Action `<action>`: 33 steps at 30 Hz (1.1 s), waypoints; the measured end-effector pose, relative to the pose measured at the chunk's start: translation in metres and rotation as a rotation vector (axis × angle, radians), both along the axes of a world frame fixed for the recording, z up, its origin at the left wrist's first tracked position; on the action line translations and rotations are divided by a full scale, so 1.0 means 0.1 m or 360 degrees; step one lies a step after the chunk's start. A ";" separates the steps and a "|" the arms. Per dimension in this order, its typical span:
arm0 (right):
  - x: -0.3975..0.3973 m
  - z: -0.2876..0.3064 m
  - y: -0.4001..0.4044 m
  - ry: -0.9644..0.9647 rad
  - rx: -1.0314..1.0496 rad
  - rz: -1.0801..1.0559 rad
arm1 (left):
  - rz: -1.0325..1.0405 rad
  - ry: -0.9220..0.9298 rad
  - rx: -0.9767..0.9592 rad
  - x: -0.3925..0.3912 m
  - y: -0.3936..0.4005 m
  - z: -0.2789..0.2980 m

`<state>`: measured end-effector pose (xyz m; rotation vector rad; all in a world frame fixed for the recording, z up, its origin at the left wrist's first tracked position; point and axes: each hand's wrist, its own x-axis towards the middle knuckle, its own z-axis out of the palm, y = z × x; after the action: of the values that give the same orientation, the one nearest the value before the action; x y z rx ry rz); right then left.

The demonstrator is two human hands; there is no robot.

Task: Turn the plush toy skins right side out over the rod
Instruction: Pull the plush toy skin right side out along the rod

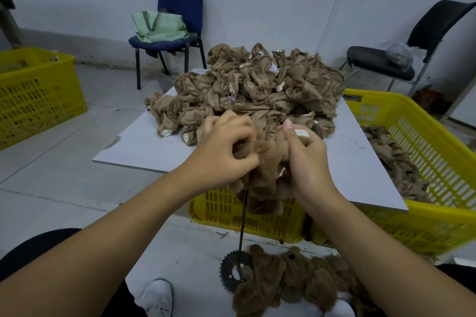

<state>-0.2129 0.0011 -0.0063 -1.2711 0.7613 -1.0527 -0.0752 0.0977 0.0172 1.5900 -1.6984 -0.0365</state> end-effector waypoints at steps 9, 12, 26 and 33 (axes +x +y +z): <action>-0.01 -0.03 -0.02 0.0561 -0.1141 0.0168 | -0.0022 0.0472 0.0216 0.05 -0.11 -0.10; 0.00 -0.09 0.03 0.0782 -0.1146 0.0355 | 0.0009 0.0655 0.0186 0.03 -0.13 -0.09; 0.08 -0.09 -0.01 0.0995 -0.0758 0.0312 | 0.0137 0.0386 0.0567 0.02 -0.11 -0.16; 0.03 -0.07 0.04 0.0804 -0.0946 0.0160 | 0.0111 0.0607 0.0497 0.17 -0.06 -0.04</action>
<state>-0.2102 0.0055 -0.0129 -2.1149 0.7701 -0.9113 -0.0586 0.0916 0.0131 1.7336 -1.3846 -0.5586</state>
